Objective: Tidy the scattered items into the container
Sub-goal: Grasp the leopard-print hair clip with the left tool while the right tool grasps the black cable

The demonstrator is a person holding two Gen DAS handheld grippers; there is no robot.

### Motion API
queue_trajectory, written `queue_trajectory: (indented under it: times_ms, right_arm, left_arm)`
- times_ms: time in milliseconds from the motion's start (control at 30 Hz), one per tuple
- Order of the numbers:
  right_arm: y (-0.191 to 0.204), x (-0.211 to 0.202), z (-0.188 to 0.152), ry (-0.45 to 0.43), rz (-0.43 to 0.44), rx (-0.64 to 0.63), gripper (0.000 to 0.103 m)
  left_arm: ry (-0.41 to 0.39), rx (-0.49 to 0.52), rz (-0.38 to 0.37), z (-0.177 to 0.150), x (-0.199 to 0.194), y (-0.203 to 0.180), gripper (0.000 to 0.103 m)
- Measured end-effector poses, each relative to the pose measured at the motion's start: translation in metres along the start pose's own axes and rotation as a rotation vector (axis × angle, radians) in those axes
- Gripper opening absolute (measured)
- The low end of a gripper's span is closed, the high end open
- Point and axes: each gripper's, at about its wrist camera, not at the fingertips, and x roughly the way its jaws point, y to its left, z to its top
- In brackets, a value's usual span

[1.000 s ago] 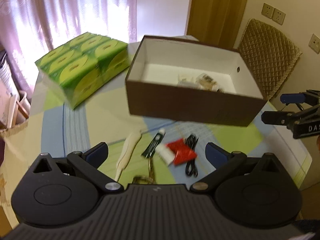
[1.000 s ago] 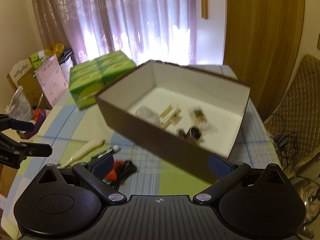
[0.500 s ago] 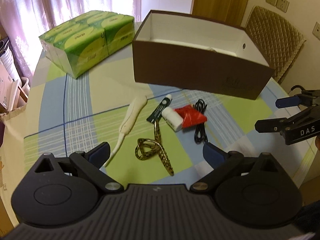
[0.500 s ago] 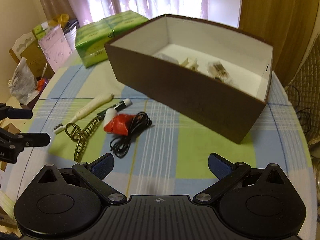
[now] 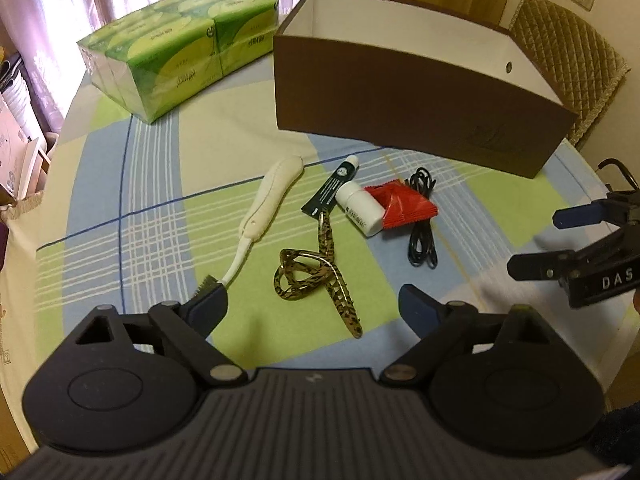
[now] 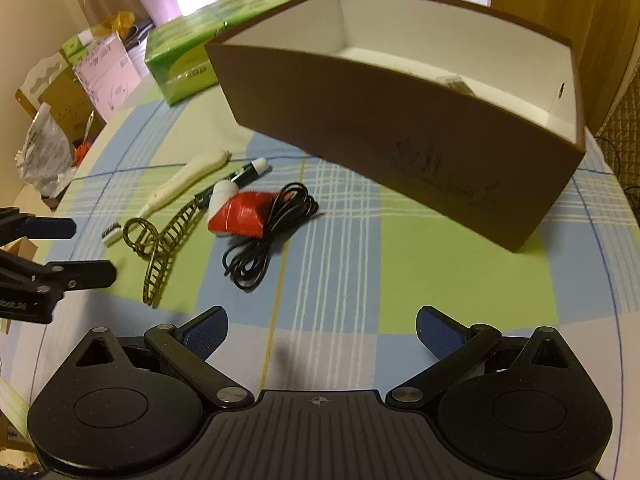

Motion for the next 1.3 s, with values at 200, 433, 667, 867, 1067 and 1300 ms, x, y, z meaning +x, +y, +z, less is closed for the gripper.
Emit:
queue_trajectory:
  times_ms: [200,433,667,867,1067,1300]
  right_arm:
    - [-0.01,0.013,0.002,0.023,-0.011,0.031,0.103]
    - [-0.02,0.023,0.006,0.034,0.01,0.085,0.103]
    - [-0.011,0.032,0.018,0.022,0.055,0.06,0.103]
    - [0.011,0.046,0.03,0.007,0.087,-0.008,0.103]
    - [0.028,0.045,0.042,-0.079,0.097,-0.064,0.103]
    - [0.039,0.07,0.049,-0.025,0.093,-0.085,0.086]
  left_arm:
    - [0.009,-0.004,-0.007,0.004,0.024,-0.008,0.08]
    - [0.011,0.007,0.039,0.013,0.054,-0.011,0.069]
    - [0.018,0.027,0.047,0.014,0.068,-0.008,0.036]
    - [0.026,0.003,0.052,0.006,0.062,0.0,0.036]
    - [0.042,-0.045,0.081,-0.003,0.054,0.016,0.036]
    - [0.051,-0.078,0.089,-0.006,0.052,0.028,0.036]
